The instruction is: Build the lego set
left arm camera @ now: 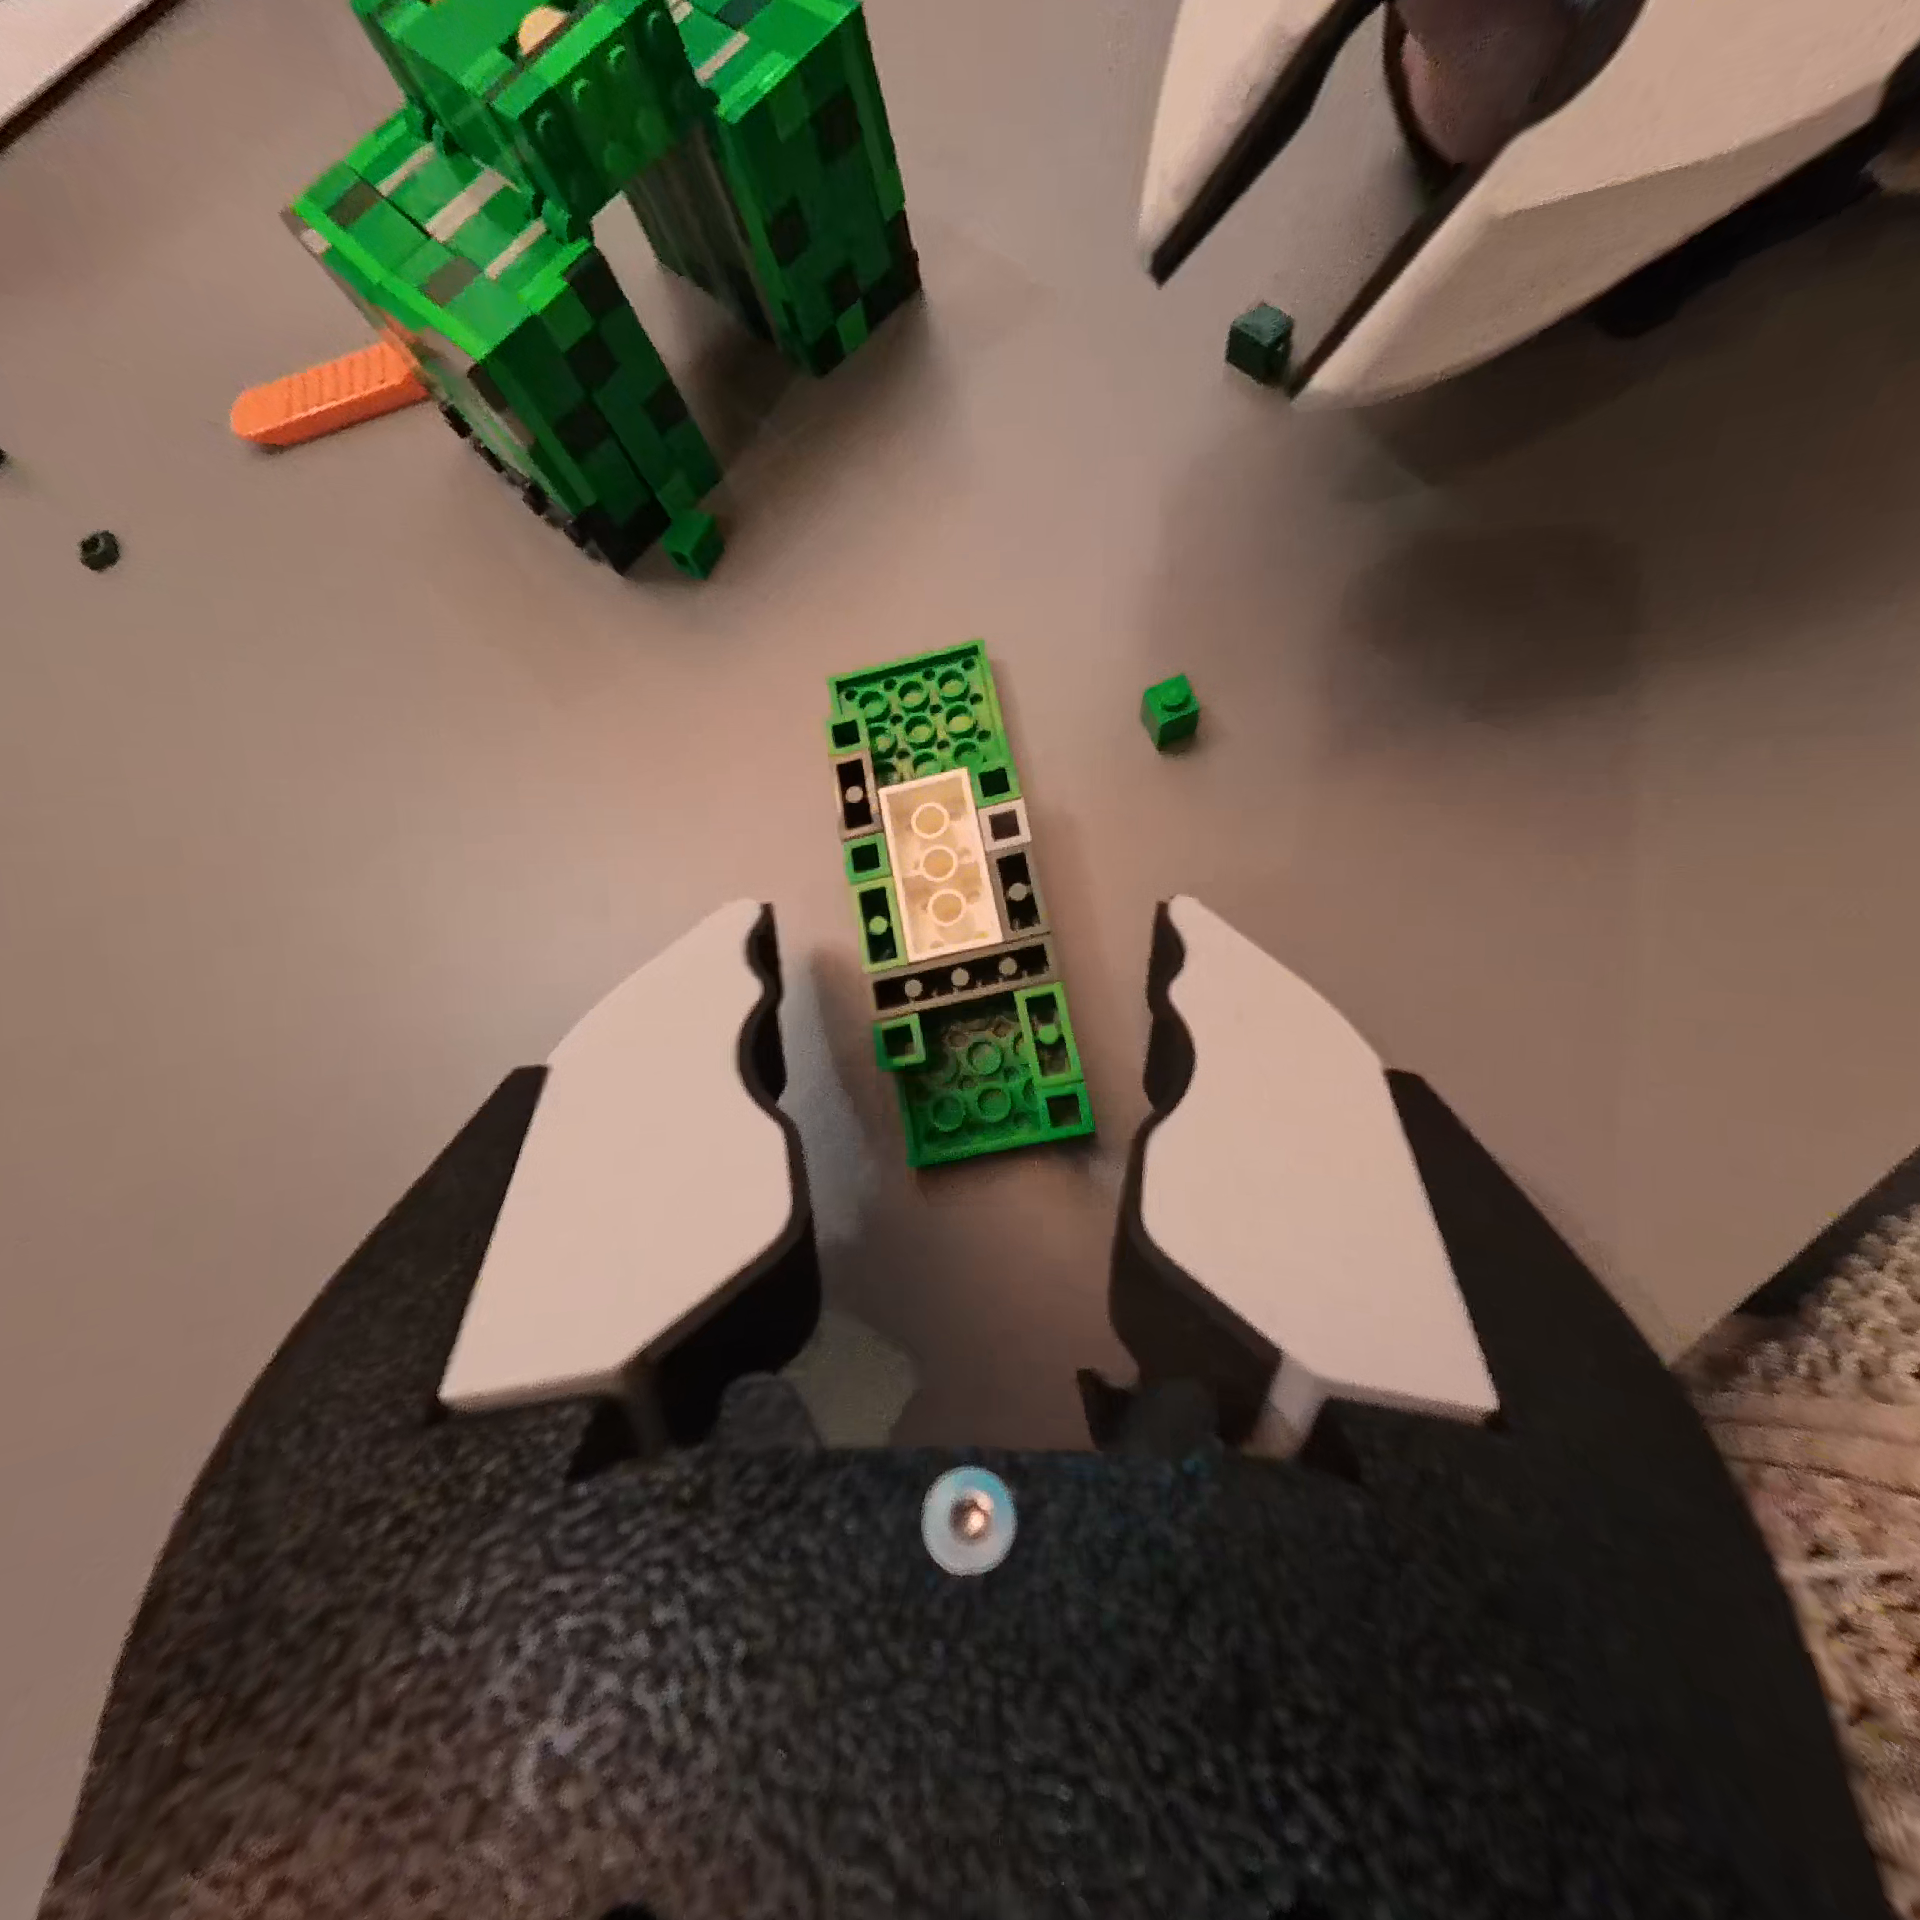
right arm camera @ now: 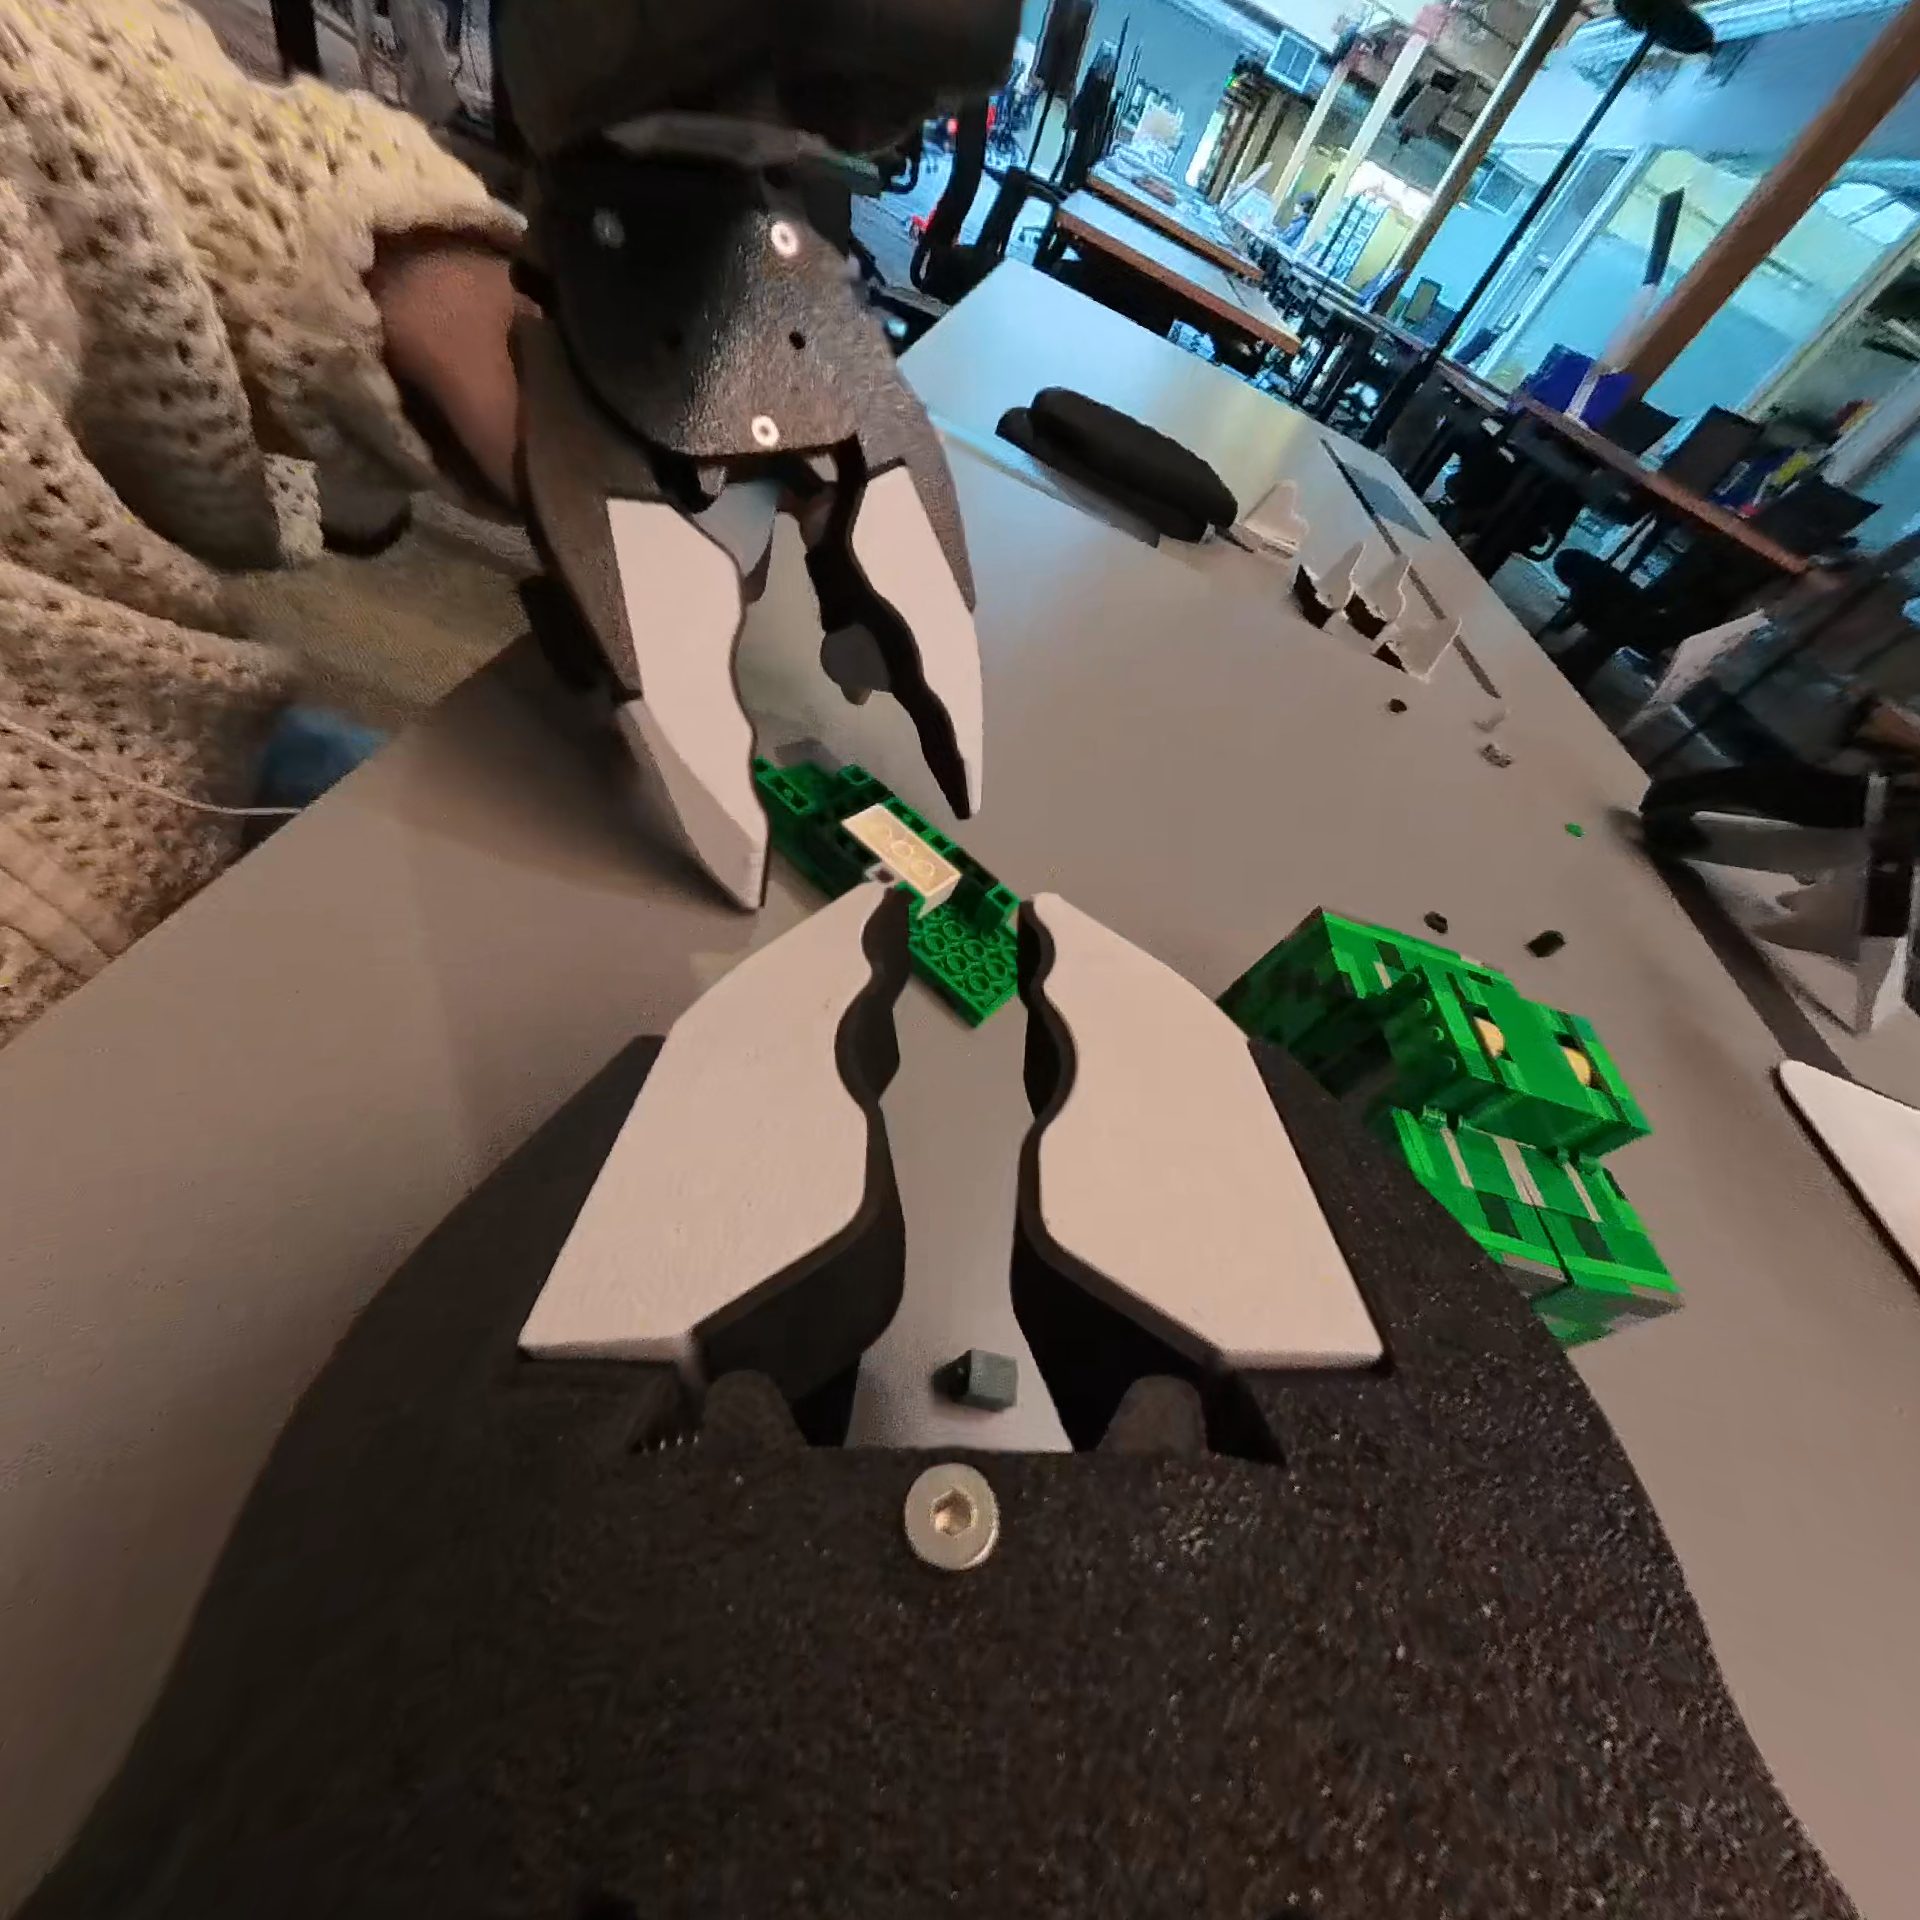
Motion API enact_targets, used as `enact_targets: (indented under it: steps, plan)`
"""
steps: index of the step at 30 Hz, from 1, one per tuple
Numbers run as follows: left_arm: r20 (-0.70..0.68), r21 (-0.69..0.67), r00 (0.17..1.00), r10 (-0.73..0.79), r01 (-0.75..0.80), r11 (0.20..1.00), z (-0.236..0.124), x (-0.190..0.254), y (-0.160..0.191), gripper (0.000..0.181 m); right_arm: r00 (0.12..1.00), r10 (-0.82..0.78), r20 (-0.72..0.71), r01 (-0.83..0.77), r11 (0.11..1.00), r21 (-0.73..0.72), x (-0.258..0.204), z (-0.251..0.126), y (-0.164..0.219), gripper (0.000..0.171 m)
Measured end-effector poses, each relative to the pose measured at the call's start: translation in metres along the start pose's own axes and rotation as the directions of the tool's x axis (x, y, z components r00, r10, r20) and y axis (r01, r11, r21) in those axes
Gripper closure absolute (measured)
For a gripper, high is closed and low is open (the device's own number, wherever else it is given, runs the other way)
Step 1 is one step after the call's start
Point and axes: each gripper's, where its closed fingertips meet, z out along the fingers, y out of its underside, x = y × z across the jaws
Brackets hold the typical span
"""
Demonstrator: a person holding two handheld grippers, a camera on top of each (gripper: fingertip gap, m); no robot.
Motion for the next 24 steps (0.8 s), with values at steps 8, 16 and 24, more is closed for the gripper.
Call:
enact_targets:
  steps: [8, 16, 24]
  plan:
    - [-0.073, -0.028, 0.994, 0.081, -0.084, 0.996, 0.006, 0.004, -0.005, 0.143, 0.981, 0.083, 0.176, -0.04, 0.971, -0.237, -0.023, 0.006, 0.029, 0.147]
    - [-0.146, 0.005, 0.977, 0.157, -0.157, 0.988, 0.013, -0.006, -0.009, 0.145, 0.945, 0.224, 0.238, -0.119, 0.914, -0.387, -0.027, 0.021, 0.044, 0.154]
    - [-0.17, 0.091, 0.975, 0.144, -0.13, 0.987, 0.022, -0.02, -0.016, 0.099, 0.939, 0.327, 0.108, -0.251, 0.864, -0.437, -0.025, 0.028, 0.046, 0.159]
